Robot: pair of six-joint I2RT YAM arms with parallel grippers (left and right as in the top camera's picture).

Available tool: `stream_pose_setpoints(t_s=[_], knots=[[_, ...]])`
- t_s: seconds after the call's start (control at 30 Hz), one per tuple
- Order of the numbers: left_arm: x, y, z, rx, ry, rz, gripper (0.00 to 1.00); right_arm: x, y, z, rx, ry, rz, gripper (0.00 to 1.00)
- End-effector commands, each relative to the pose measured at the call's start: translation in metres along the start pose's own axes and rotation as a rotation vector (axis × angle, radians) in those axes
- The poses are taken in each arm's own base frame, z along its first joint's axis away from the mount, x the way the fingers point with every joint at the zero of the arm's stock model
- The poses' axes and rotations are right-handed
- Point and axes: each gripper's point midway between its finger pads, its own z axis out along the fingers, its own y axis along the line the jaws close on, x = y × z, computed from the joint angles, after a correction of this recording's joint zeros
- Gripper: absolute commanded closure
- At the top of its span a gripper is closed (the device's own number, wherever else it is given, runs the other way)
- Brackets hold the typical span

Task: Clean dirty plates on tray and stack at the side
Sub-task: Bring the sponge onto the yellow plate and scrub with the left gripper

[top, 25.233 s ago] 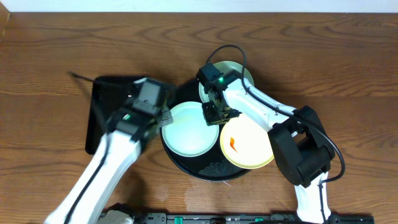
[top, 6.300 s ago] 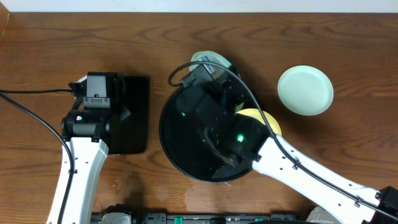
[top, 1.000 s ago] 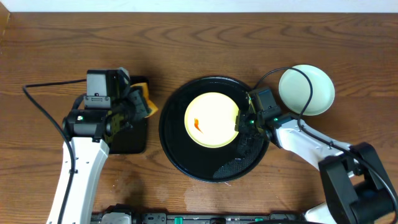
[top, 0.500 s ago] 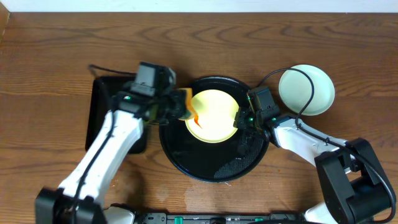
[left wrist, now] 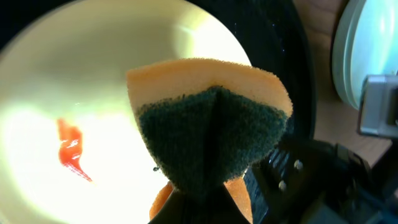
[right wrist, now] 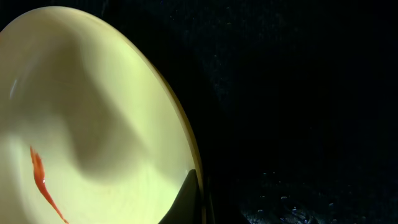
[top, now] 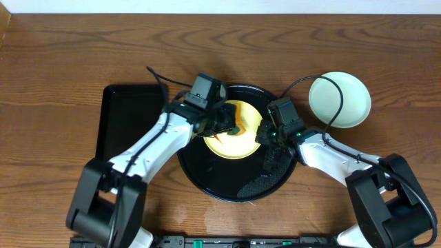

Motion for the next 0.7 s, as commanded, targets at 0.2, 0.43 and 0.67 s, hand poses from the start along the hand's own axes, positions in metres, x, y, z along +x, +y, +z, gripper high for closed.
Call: stream_pose_setpoints(t_s=[0.2, 0.43, 0.67], knots=[[0.014, 0.024, 0.035, -0.076, 0.066, -0.127, 0.92, -0.002, -0.001, 0.002, 0.030, -0.019, -0.009, 0.99], [0.019, 0.029, 0.045, -0.094, 0.087, -0.124, 0.92, -0.003, -0.002, 0.002, 0.034, -0.021, -0.017, 0.99], [0.017, 0.091, 0.030, -0.421, 0.003, -0.126, 0.92, -0.001, -0.006, 0.002, 0.051, -0.017, -0.016, 0.99]])
